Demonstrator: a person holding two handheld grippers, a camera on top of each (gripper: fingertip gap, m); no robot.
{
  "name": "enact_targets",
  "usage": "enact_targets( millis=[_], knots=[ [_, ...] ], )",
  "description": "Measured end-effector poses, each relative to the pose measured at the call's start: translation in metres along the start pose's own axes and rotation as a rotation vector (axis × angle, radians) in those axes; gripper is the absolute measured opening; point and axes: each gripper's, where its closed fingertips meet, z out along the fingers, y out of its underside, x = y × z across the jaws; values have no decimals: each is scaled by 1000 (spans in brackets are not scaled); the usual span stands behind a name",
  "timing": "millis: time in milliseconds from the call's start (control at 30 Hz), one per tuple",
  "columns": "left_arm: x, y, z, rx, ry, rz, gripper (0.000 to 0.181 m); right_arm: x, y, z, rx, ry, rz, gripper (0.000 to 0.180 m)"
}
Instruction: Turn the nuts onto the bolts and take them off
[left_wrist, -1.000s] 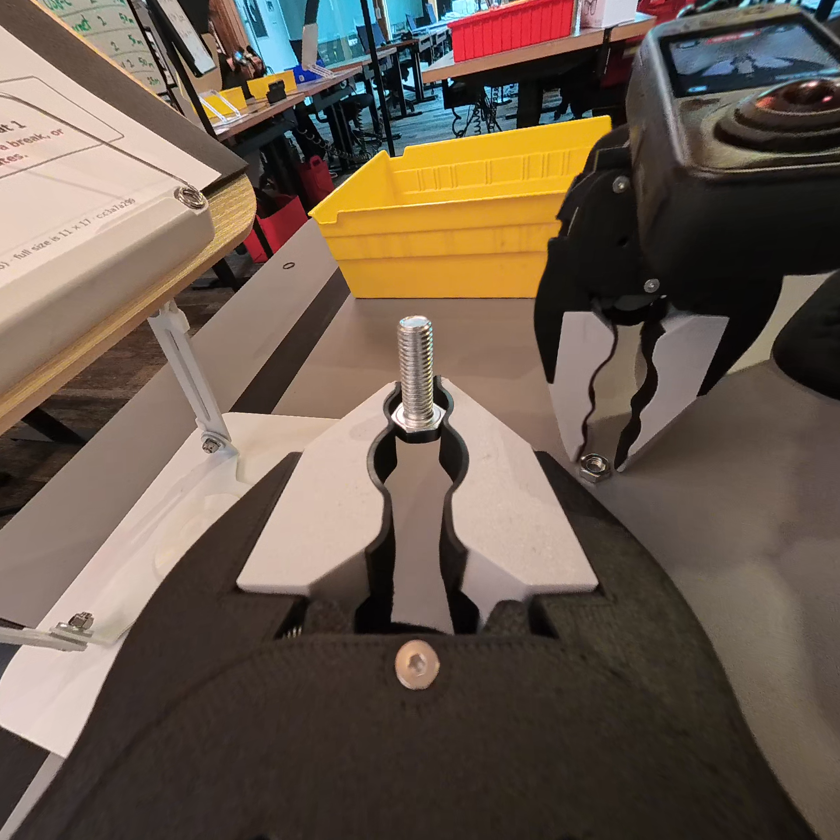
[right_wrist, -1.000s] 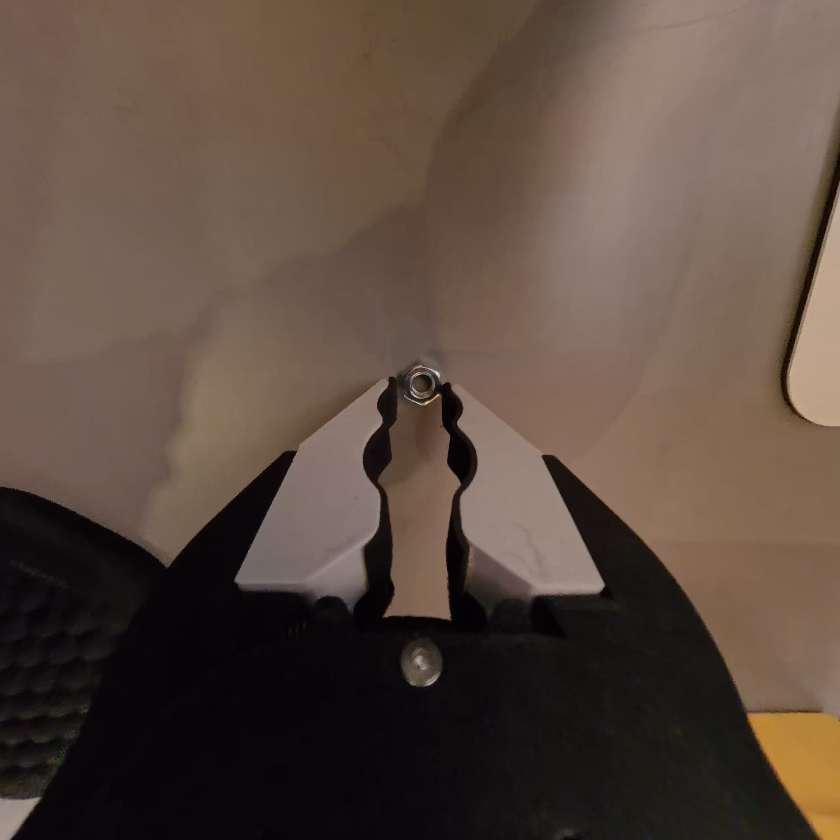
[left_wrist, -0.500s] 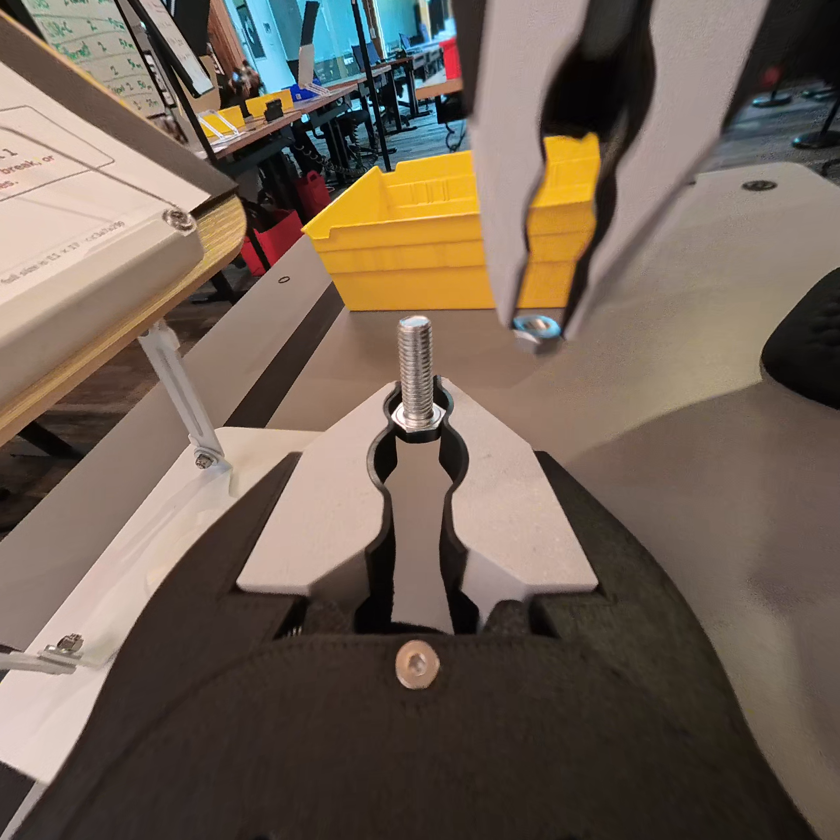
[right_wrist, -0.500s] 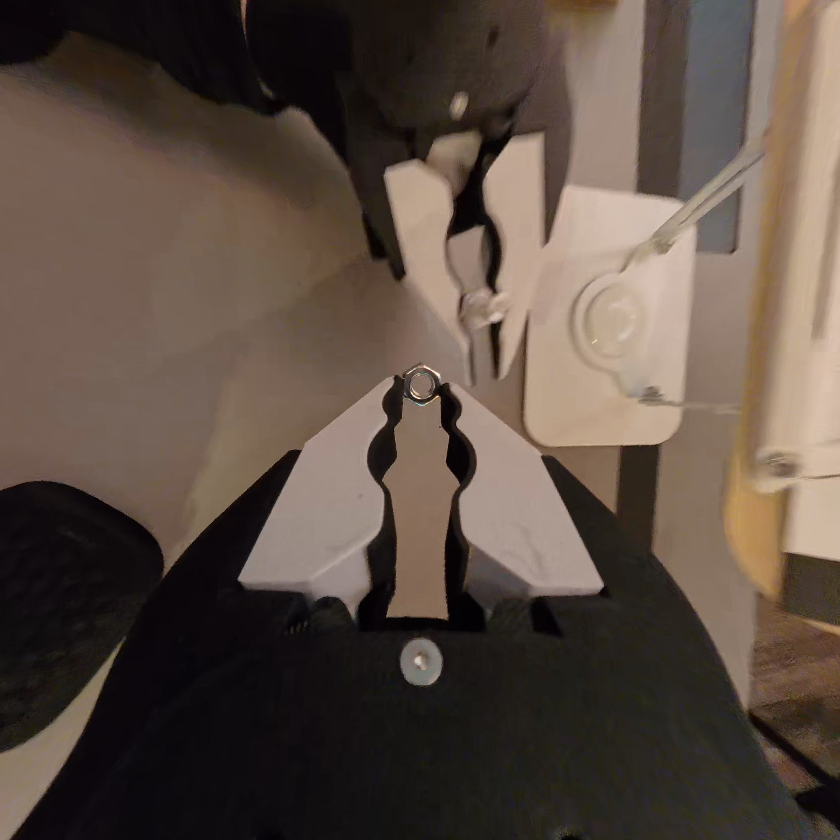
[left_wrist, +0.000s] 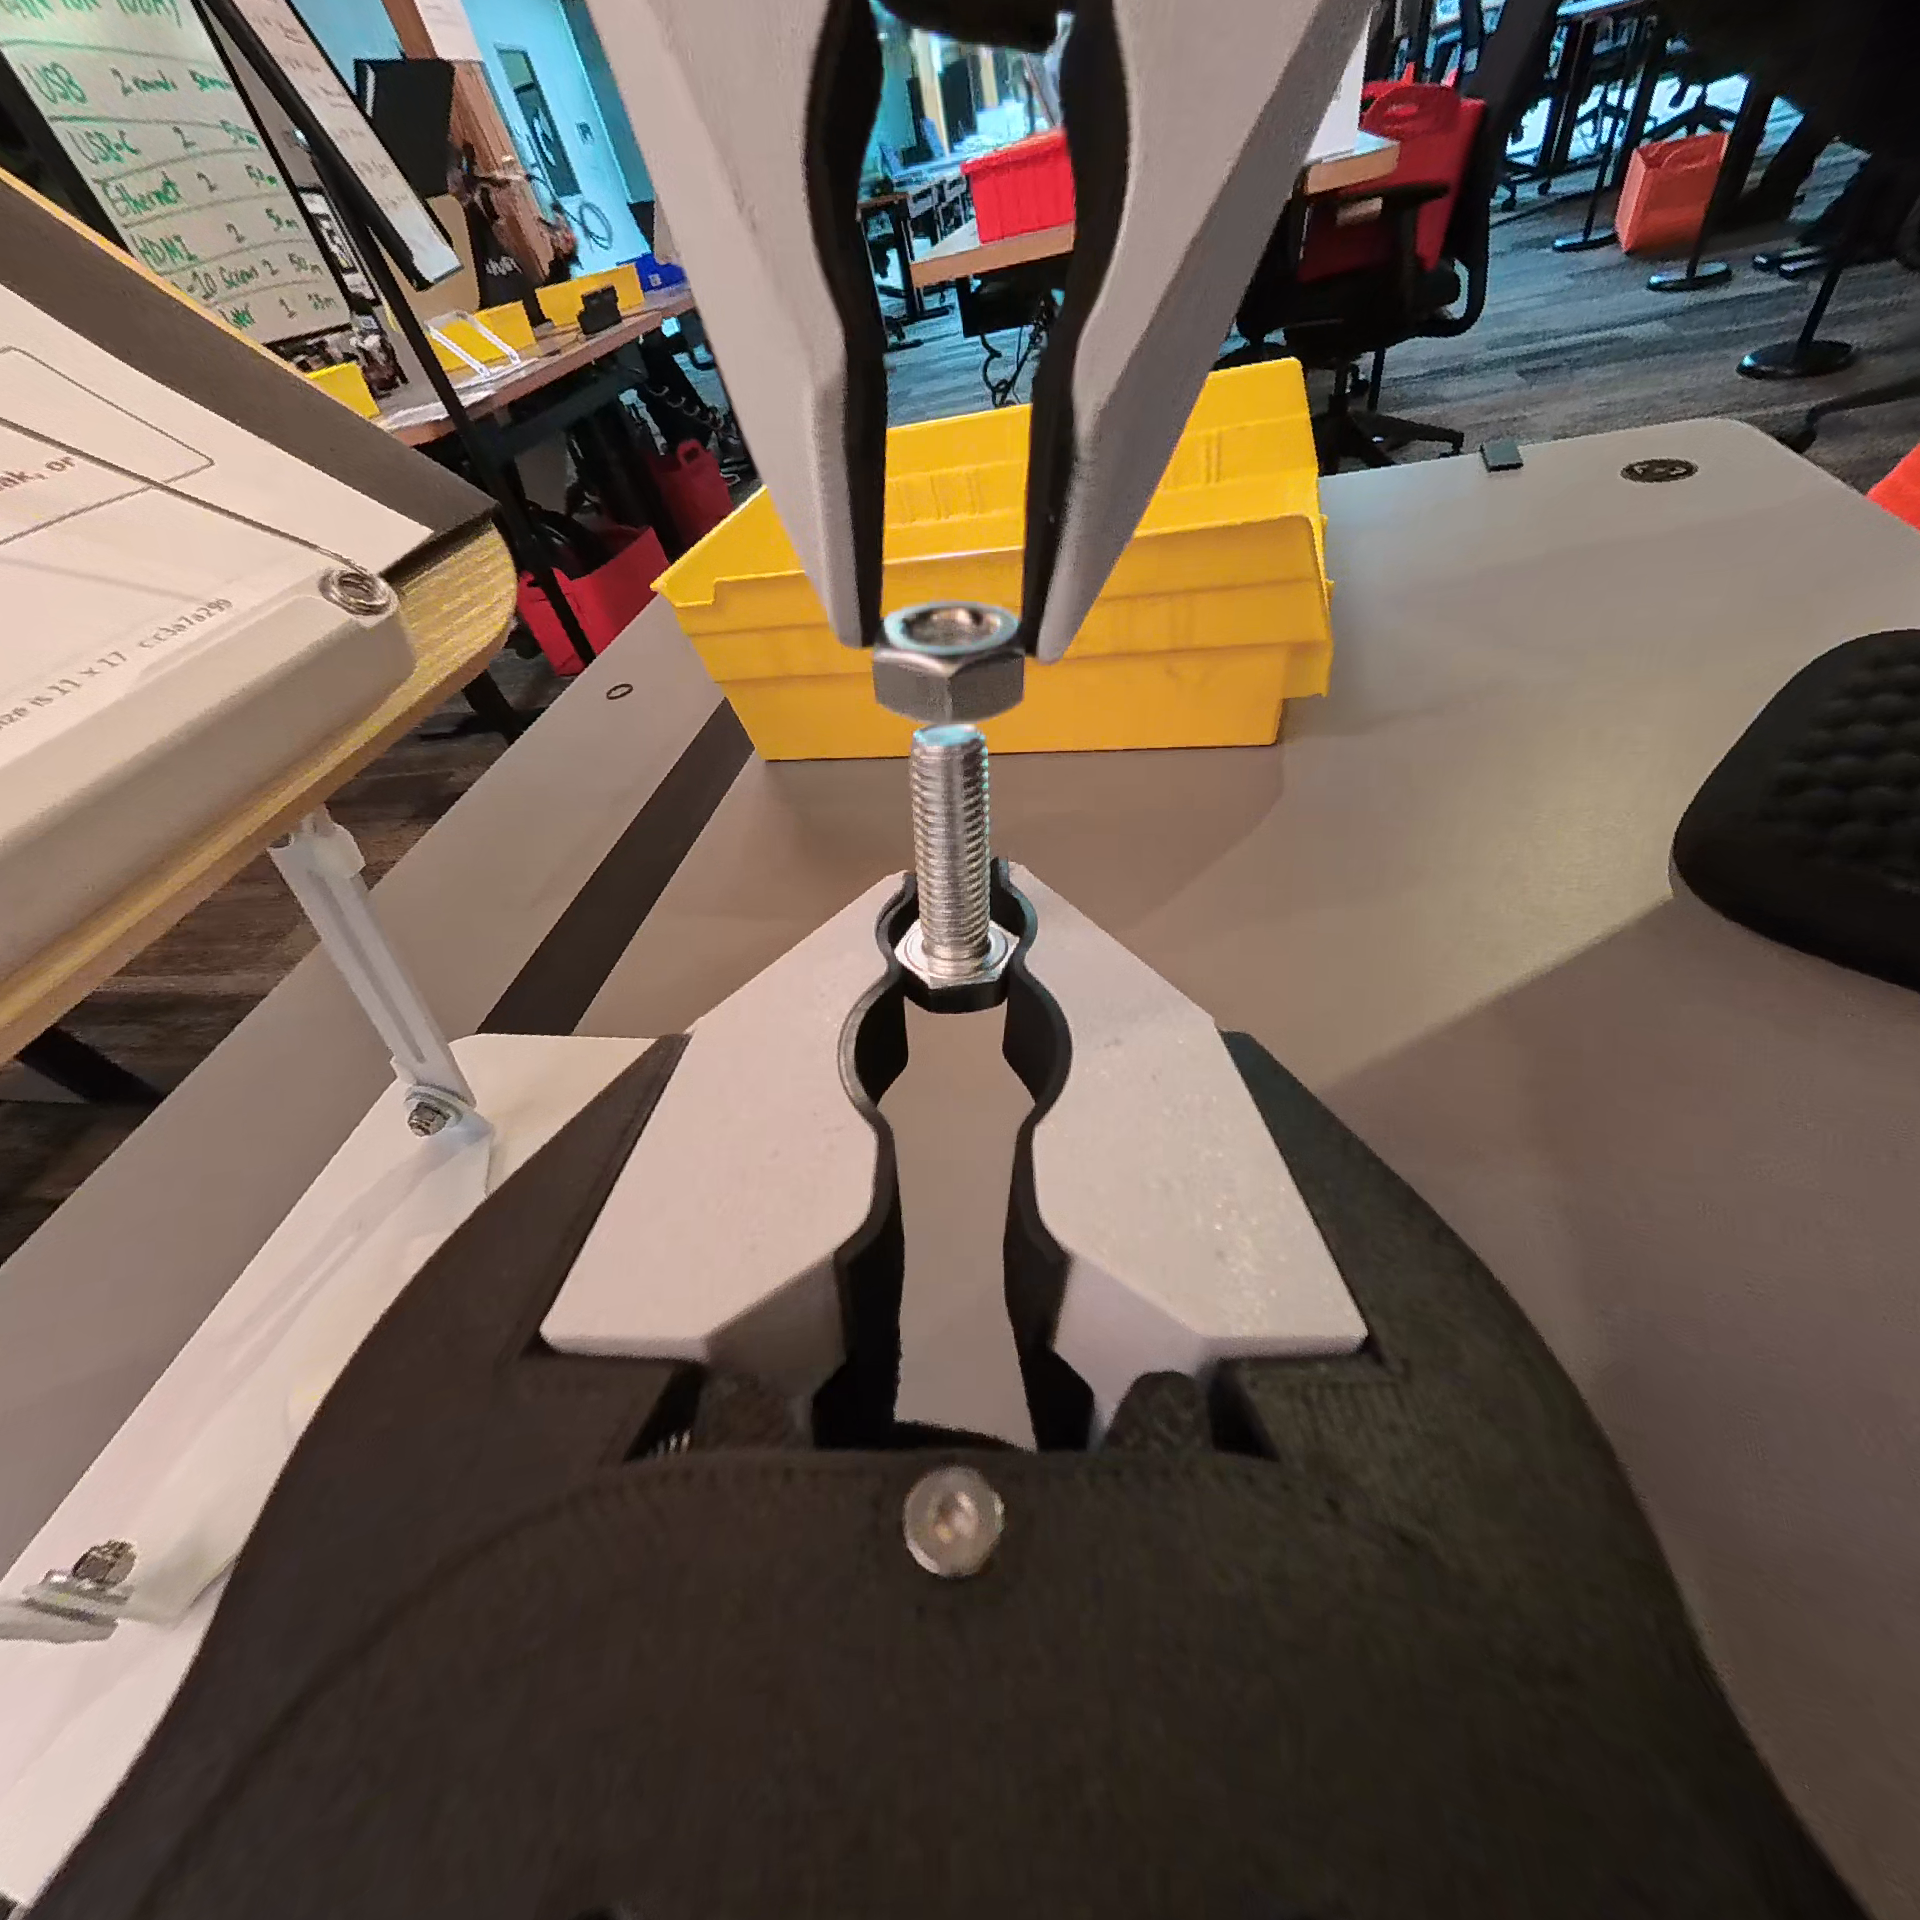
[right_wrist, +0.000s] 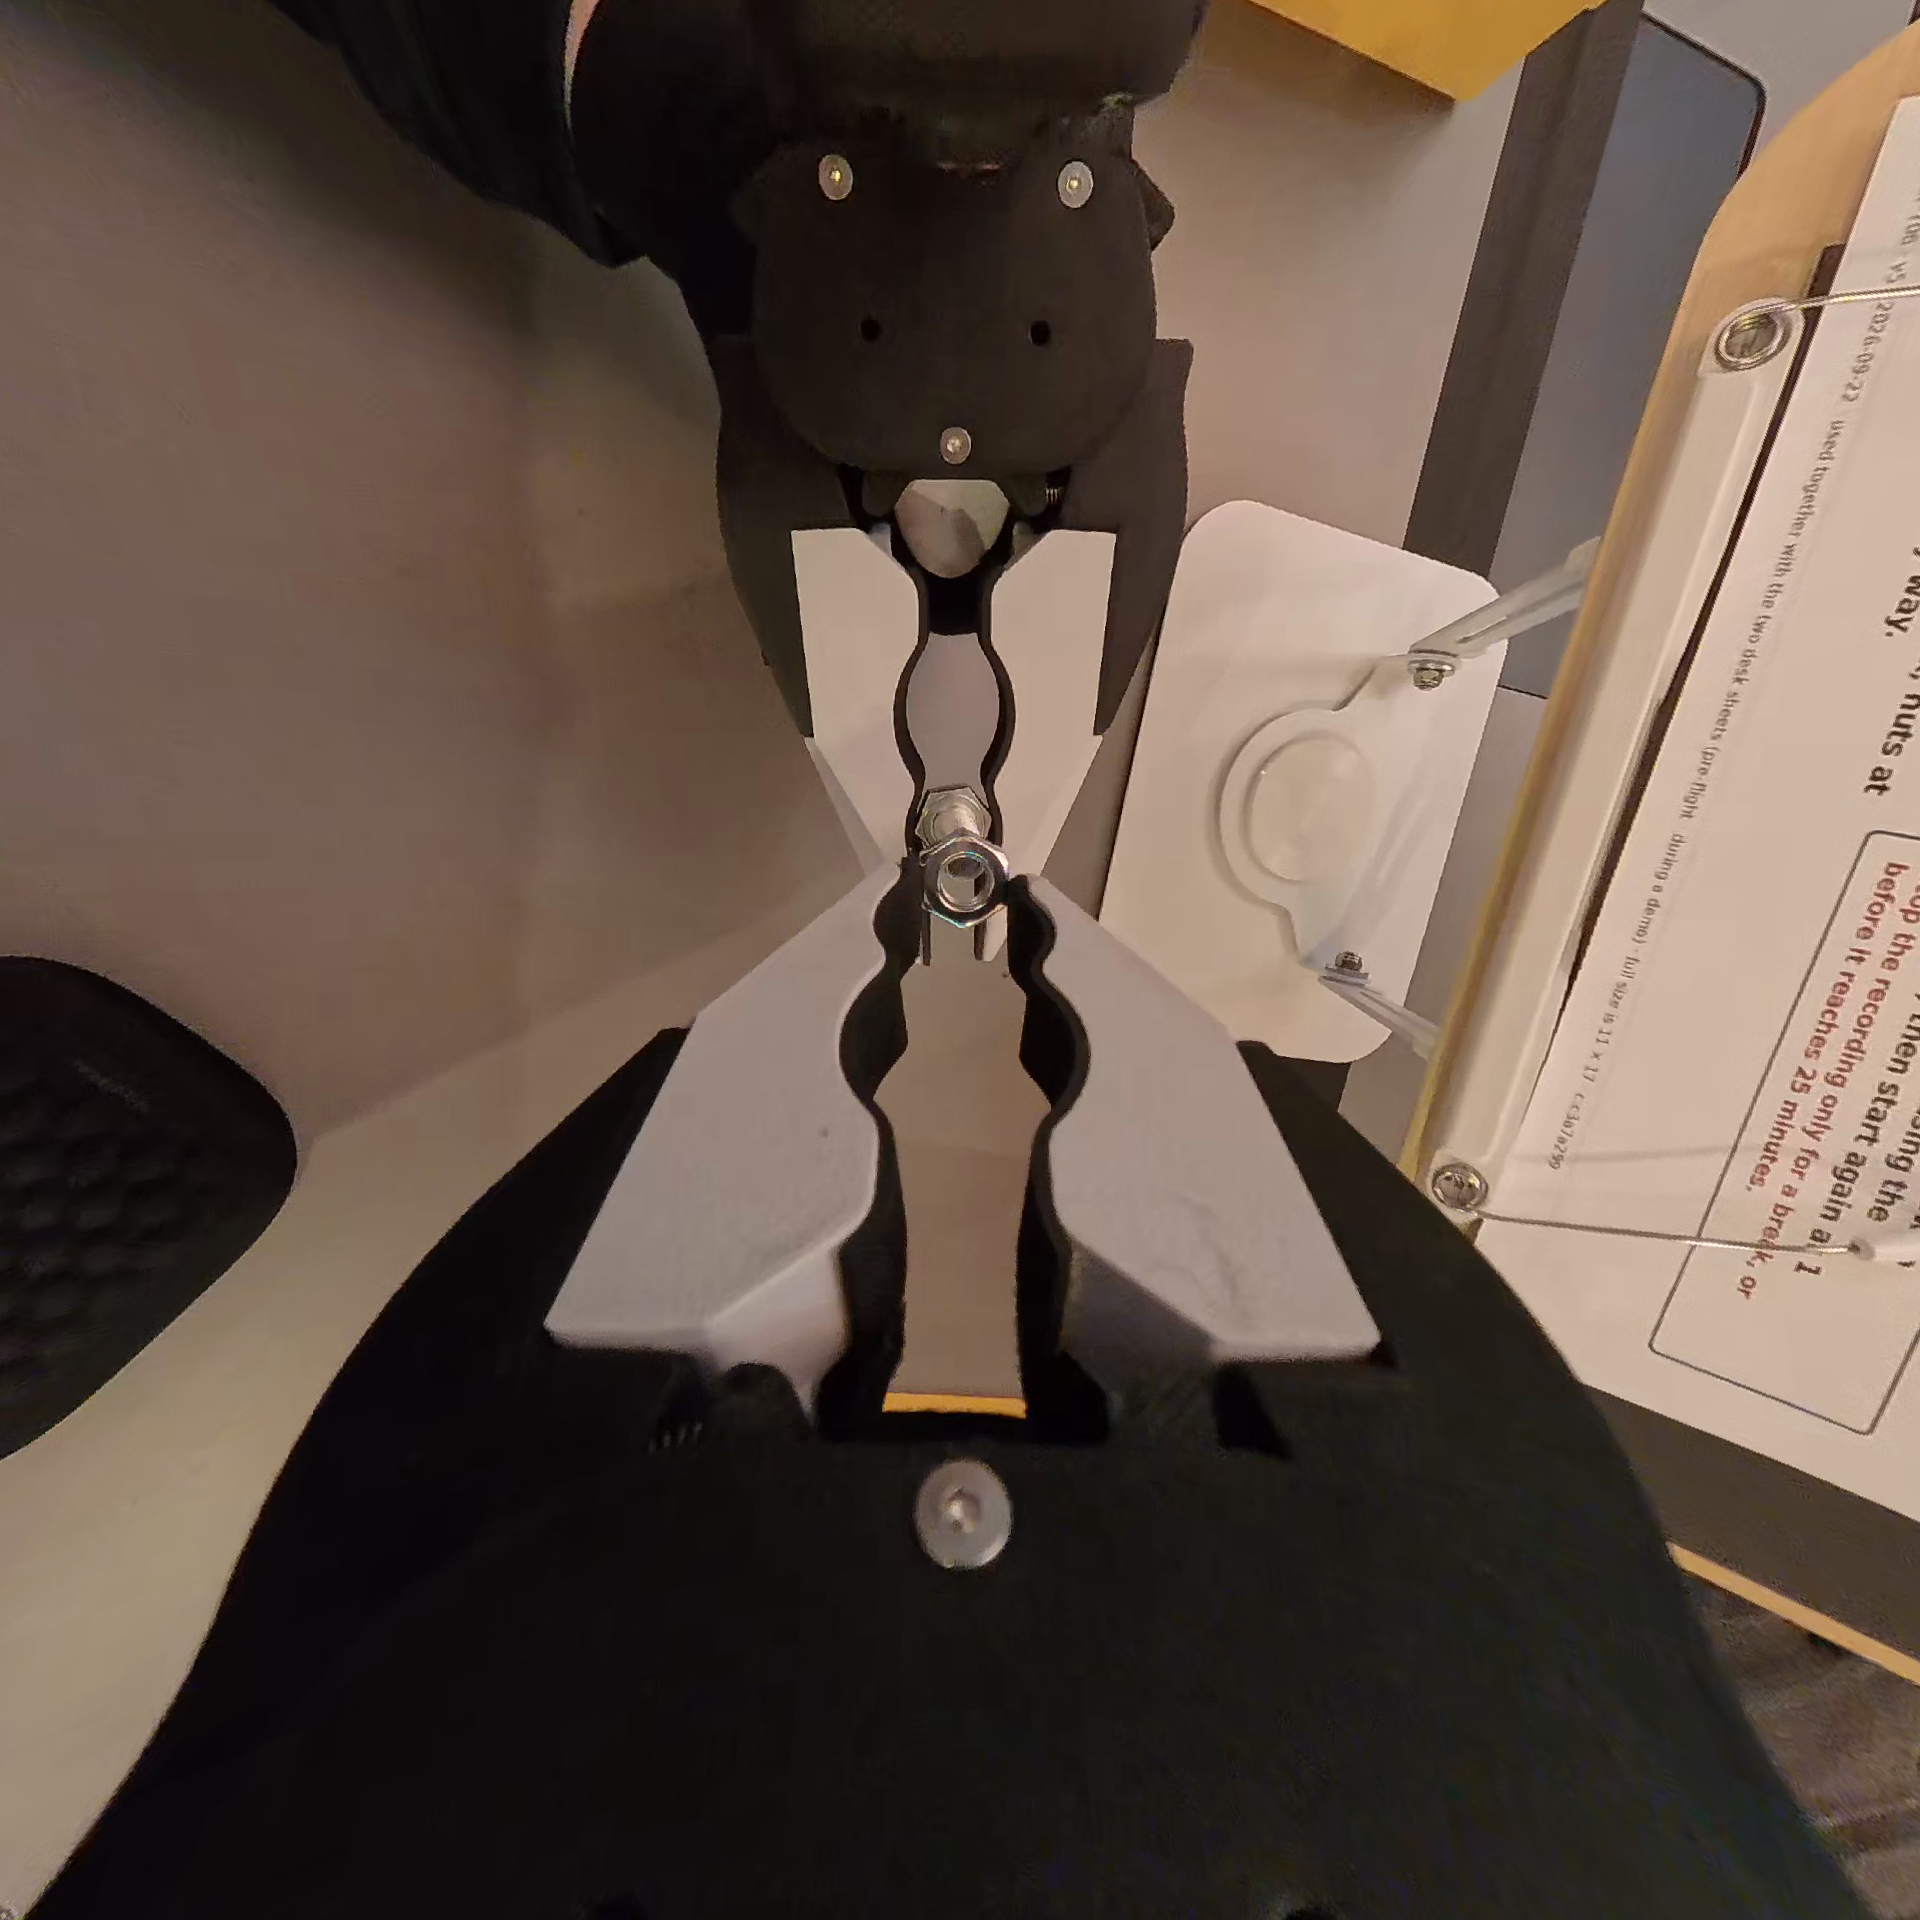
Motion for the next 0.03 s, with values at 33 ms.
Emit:
enact_targets(
  millis=[33],
  knots=[
    [0,0,0,1,1,-1,11,0,0,1,3,-2,0,14]
  ],
)
